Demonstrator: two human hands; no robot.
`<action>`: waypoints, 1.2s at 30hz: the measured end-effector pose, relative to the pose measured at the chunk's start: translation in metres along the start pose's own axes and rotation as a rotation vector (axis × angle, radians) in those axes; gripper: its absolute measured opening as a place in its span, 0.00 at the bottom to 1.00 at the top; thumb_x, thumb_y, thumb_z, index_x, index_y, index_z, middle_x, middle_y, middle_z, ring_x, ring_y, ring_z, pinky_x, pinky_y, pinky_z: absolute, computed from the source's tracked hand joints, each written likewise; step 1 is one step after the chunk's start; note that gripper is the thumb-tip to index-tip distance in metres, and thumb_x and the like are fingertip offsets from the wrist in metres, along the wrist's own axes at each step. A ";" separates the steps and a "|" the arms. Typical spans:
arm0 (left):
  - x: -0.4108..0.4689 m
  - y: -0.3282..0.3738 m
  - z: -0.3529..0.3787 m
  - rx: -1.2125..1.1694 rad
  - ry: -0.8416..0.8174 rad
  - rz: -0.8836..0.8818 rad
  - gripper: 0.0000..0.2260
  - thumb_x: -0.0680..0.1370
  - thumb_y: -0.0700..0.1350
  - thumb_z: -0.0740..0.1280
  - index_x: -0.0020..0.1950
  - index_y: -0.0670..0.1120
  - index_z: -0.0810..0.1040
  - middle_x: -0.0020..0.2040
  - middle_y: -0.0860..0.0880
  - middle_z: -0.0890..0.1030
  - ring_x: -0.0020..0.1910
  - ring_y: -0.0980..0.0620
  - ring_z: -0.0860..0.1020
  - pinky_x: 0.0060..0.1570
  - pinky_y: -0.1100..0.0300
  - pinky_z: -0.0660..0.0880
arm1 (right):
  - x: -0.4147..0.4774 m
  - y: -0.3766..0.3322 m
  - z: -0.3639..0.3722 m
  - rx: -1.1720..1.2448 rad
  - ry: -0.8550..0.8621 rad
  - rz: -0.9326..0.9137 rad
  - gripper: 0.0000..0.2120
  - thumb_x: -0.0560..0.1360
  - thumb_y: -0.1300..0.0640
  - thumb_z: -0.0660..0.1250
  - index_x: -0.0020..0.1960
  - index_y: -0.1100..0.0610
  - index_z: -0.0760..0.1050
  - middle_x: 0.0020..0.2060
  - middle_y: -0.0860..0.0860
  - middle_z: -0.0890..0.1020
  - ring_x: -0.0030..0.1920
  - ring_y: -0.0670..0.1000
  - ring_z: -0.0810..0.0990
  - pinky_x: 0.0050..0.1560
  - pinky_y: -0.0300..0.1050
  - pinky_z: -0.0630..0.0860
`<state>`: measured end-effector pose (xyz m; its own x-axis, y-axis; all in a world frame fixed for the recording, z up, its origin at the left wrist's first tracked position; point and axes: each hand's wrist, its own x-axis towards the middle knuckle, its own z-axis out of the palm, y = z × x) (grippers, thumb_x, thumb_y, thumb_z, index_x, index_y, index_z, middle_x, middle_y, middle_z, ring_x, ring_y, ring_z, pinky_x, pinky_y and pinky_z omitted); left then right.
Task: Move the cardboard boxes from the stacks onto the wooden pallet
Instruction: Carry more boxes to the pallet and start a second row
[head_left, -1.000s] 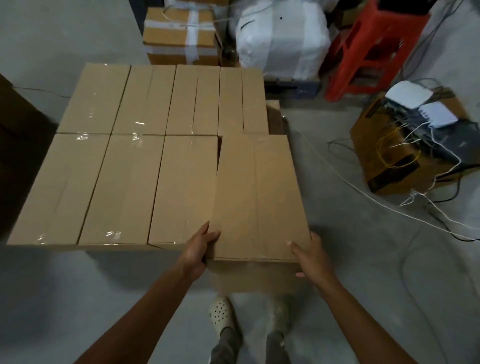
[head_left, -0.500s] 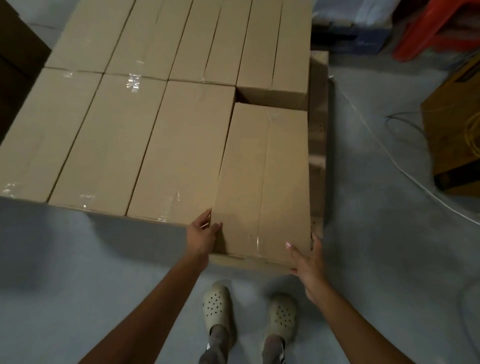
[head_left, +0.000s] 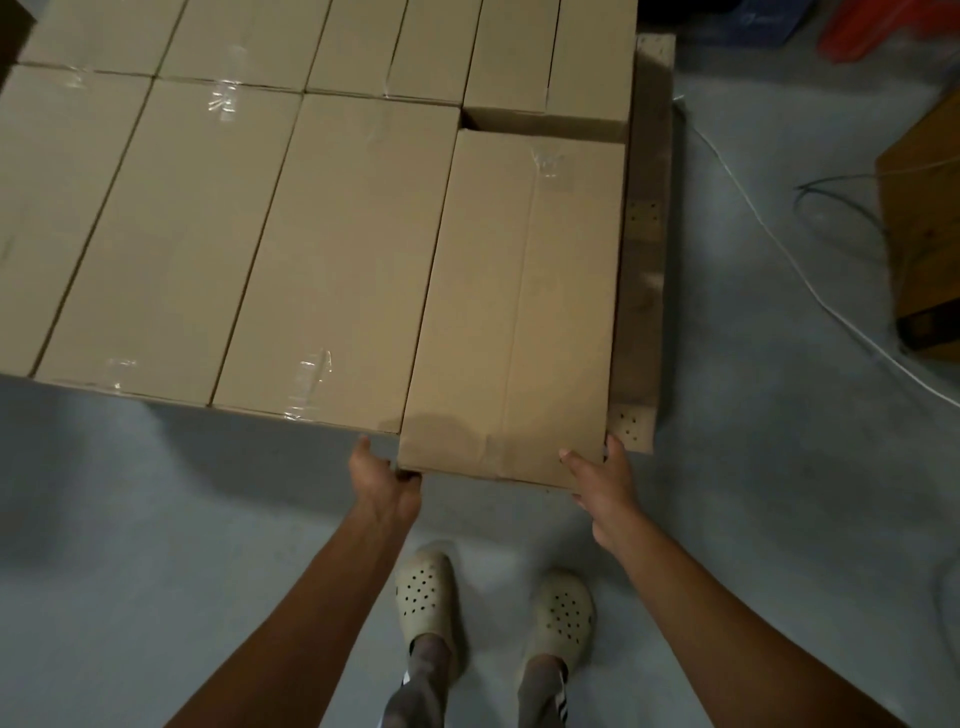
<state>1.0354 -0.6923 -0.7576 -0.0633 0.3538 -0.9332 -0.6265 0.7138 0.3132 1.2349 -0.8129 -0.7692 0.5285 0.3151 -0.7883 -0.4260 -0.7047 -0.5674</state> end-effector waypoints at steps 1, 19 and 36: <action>0.008 0.002 0.000 -0.009 -0.003 -0.006 0.32 0.83 0.57 0.58 0.77 0.35 0.55 0.75 0.38 0.65 0.71 0.43 0.72 0.52 0.52 0.78 | 0.005 -0.004 0.002 0.000 -0.011 -0.009 0.28 0.77 0.59 0.72 0.73 0.53 0.66 0.62 0.48 0.77 0.62 0.54 0.77 0.64 0.59 0.75; 0.037 0.015 0.026 -0.050 -0.176 -0.013 0.27 0.79 0.63 0.62 0.71 0.46 0.75 0.64 0.44 0.81 0.62 0.44 0.81 0.67 0.48 0.74 | 0.041 -0.009 0.000 -0.061 -0.063 -0.155 0.13 0.77 0.61 0.71 0.59 0.51 0.76 0.53 0.50 0.84 0.53 0.52 0.83 0.55 0.54 0.80; 0.009 0.021 0.032 -0.053 -0.152 -0.116 0.29 0.78 0.63 0.65 0.69 0.43 0.72 0.64 0.41 0.79 0.61 0.41 0.80 0.66 0.45 0.73 | 0.024 -0.027 0.003 -0.137 -0.053 -0.105 0.35 0.80 0.57 0.69 0.81 0.55 0.55 0.75 0.52 0.68 0.72 0.56 0.70 0.71 0.60 0.71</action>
<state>1.0462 -0.6550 -0.7542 0.1271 0.3613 -0.9237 -0.6631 0.7235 0.1918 1.2572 -0.7847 -0.7732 0.5239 0.4220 -0.7399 -0.2650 -0.7448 -0.6124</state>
